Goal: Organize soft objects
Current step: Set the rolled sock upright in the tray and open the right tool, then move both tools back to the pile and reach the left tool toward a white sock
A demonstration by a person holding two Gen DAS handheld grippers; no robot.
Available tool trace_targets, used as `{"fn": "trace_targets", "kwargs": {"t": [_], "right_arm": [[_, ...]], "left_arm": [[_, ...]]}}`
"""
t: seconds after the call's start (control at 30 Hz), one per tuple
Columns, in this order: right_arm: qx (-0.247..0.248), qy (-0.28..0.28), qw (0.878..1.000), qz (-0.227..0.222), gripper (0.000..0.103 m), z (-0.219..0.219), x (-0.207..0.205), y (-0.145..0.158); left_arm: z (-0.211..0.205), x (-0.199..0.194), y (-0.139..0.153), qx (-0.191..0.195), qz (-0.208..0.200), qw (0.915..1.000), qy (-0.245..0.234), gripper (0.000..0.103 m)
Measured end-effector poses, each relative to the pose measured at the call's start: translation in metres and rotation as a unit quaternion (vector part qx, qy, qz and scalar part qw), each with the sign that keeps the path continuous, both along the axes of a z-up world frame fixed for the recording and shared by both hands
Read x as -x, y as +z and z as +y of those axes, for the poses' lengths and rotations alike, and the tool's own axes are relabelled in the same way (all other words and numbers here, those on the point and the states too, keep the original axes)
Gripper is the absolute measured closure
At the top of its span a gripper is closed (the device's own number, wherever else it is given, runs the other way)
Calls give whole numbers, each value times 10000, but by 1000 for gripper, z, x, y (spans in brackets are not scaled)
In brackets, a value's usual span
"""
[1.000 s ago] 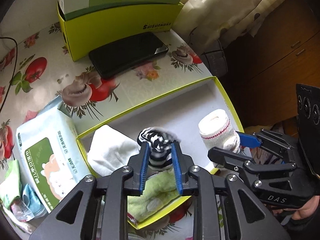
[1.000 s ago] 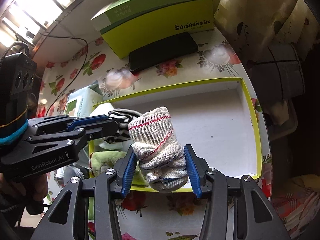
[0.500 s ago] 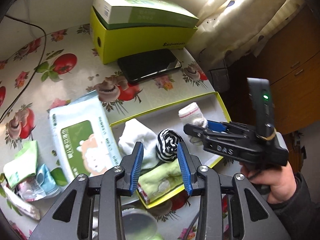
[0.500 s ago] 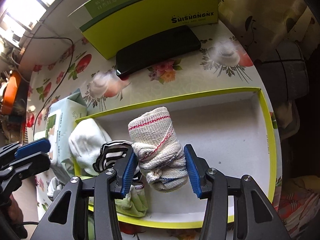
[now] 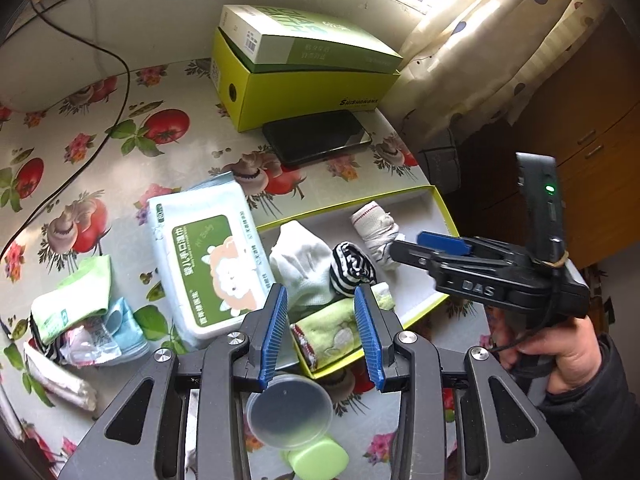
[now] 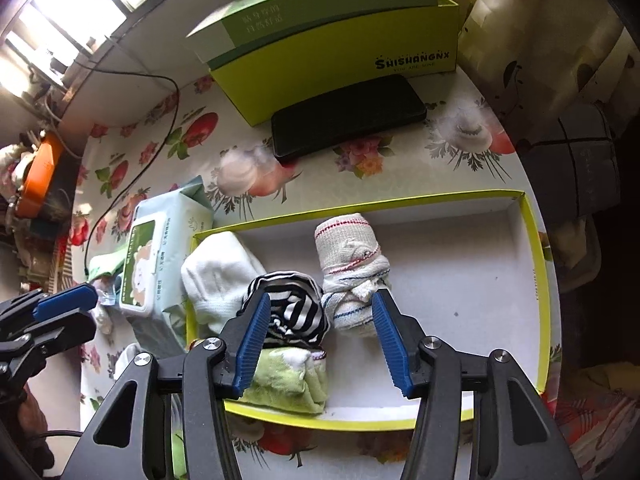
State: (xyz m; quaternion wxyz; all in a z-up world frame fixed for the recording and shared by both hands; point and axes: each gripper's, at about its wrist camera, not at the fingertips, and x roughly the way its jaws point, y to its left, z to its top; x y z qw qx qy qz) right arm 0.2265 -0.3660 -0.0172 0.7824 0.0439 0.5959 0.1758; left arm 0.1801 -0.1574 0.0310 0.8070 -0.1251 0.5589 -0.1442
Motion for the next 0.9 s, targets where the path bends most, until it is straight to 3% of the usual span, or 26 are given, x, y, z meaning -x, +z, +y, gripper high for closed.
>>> {"fn": "trace_targets", "kwargs": {"t": [0.2,0.43,0.9], "right_arm": [[39,164,9998,-94,50,12,26,24],[87,778,9962,-375,50,49,61,52],[93,1644,9855,-415,50,120,112,71]], "left_arm": [[12,17,5,-77,-66,9999,131,67],[37,45,13,-66,-89,9989,446,67],[84,104,15,-117,-64,9944,1046,67]]}}
